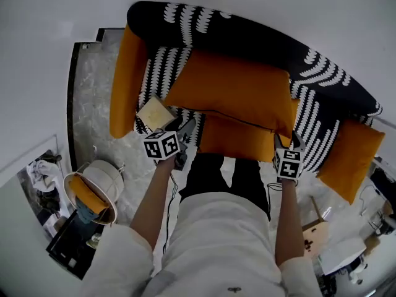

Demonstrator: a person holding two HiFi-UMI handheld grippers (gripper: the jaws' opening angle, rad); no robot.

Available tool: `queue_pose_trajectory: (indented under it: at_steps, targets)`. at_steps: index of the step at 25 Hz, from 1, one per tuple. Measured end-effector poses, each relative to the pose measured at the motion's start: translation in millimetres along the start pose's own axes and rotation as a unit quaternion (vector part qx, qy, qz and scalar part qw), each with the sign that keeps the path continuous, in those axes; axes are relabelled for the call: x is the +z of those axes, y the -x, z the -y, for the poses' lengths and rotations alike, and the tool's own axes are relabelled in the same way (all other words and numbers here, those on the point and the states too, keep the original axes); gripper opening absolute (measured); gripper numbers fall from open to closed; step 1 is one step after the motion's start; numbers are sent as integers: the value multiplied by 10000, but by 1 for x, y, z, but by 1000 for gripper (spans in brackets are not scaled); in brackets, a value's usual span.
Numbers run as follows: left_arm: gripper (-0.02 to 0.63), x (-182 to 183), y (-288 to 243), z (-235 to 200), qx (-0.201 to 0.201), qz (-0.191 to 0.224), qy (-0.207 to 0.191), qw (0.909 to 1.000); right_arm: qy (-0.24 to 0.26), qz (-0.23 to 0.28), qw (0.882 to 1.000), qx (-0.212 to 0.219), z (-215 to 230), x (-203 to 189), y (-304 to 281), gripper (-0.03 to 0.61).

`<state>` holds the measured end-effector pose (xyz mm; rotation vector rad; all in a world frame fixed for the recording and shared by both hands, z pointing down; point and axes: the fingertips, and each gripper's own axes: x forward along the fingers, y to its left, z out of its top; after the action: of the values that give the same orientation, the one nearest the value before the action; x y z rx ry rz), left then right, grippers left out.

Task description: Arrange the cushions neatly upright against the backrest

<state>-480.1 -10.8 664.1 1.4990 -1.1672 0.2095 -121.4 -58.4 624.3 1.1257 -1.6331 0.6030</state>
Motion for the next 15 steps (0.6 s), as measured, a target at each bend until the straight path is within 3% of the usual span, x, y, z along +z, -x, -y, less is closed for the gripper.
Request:
queue_pose_trajectory:
  at_steps: [8, 11, 15]
  targets:
    - [284, 4, -40, -29, -89, 323, 1127, 9931, -236, -423, 9970, -602, 13, -15, -33, 250]
    - [284, 12, -52, -28, -75, 352, 1230, 9918, -322, -515, 9960, -659, 18, -13, -37, 249]
    - [282, 14, -68, -36, 93, 112, 1036, 9945, -385, -598, 9951, -688, 18, -16, -43, 250]
